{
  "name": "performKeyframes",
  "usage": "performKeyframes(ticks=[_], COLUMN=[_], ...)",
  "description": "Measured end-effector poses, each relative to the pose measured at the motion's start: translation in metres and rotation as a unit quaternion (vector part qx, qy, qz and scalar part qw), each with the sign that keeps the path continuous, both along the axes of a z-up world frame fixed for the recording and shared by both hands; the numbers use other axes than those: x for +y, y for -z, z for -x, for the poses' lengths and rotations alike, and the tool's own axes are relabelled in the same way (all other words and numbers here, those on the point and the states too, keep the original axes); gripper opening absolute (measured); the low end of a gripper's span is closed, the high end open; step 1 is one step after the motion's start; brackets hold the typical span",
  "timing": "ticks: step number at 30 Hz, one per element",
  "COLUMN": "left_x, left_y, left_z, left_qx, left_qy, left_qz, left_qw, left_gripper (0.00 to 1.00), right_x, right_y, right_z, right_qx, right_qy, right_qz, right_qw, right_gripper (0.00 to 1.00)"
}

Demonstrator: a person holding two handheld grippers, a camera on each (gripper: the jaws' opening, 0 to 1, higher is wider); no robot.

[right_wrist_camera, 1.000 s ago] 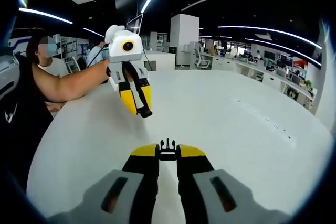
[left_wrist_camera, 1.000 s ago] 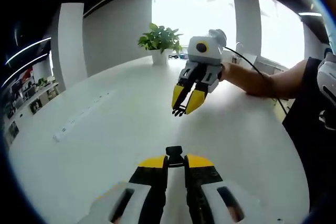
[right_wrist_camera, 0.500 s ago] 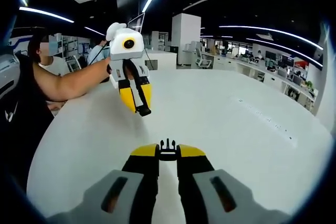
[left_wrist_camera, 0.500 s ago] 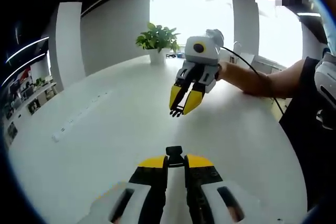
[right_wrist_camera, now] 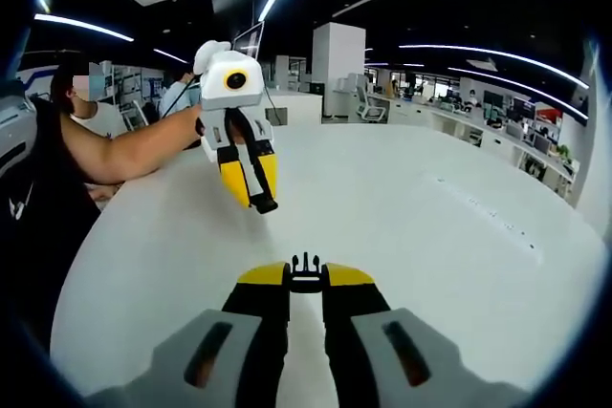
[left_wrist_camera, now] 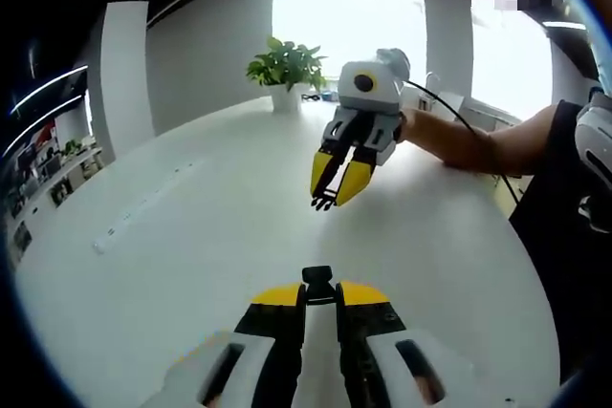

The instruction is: Snap the two parts of the plastic buckle together until the buckle closes and remains connected.

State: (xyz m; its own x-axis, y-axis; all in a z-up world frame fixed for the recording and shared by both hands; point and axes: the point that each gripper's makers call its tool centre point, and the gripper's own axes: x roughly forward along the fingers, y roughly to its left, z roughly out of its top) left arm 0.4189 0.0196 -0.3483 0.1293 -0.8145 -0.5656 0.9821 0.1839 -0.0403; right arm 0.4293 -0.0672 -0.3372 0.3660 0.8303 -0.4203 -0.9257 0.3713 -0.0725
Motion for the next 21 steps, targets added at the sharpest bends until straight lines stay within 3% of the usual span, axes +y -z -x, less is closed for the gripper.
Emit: performKeyframes(ticks=[21], left_x=[0.000], left_y=[0.000], left_z=[0.013], left_qx=[-0.003], left_qy=[0.005], left_qz=[-0.002], left_qw=[1.0000], left_gripper=[0.11], right_x=[0.003], right_y=[0.000], right_z=[0.006], right_qx=[0.001], right_qy=[-0.006], right_qz=[-0.002], right_qw=[1.0000], right_gripper=[0.12])
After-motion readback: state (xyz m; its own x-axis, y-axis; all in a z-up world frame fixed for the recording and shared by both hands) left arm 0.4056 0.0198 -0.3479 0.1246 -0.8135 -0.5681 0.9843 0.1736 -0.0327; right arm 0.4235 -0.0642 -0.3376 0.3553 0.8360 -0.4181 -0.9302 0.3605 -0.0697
